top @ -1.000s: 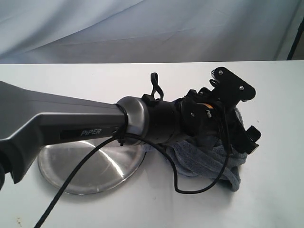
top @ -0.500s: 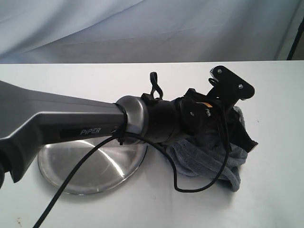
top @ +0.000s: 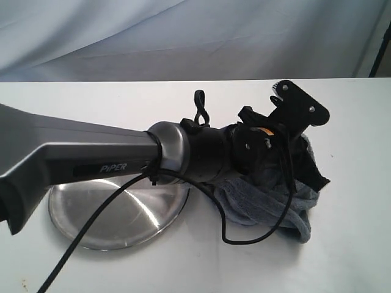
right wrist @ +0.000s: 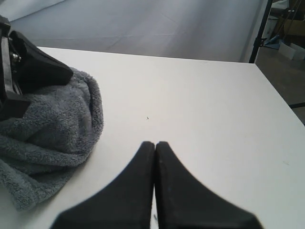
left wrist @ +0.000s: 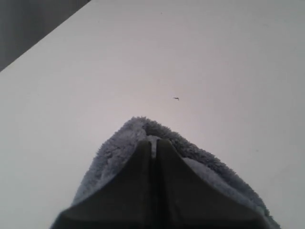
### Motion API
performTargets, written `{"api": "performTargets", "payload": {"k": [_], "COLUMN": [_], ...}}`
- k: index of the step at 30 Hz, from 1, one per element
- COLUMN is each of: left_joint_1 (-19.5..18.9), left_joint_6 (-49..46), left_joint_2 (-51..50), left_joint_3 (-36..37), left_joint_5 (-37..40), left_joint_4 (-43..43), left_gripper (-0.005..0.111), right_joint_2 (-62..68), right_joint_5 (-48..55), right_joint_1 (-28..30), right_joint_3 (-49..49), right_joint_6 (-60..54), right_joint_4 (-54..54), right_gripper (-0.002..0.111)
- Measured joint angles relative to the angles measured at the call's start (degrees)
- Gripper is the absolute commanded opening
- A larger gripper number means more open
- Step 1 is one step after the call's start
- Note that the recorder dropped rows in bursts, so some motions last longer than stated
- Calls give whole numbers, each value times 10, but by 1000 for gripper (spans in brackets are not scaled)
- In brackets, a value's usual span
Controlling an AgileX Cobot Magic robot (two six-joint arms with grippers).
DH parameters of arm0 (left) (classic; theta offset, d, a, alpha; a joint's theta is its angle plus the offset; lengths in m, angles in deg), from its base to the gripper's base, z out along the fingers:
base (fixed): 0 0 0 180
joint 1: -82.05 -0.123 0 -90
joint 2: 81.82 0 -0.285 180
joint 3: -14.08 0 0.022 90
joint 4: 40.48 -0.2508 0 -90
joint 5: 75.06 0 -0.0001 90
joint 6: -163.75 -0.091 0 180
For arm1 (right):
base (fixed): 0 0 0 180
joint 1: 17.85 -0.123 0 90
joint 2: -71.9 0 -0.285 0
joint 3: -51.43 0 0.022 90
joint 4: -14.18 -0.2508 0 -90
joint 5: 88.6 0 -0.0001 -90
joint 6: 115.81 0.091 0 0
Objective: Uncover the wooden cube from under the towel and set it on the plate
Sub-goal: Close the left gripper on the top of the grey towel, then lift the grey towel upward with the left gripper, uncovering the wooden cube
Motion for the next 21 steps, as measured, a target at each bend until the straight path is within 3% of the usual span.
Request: {"api": "performTargets", "payload": {"k": [16, 21], "left_joint_1": [0, 0], "left_joint_6": [-10, -10], "left_joint_2": [113, 130], "left_joint_3": [0, 0], "left_joint_5": [46, 67], "left_joint_4": [-7, -48], "left_gripper": [0, 0], "right_joint_2": [0, 0], "right_joint_5": [0, 0], "right_joint_1": [0, 0], "right_joint_3": [0, 0], "right_joint_6": [0, 0], "right_joint_4": [0, 0], "right_gripper": [0, 0]}}
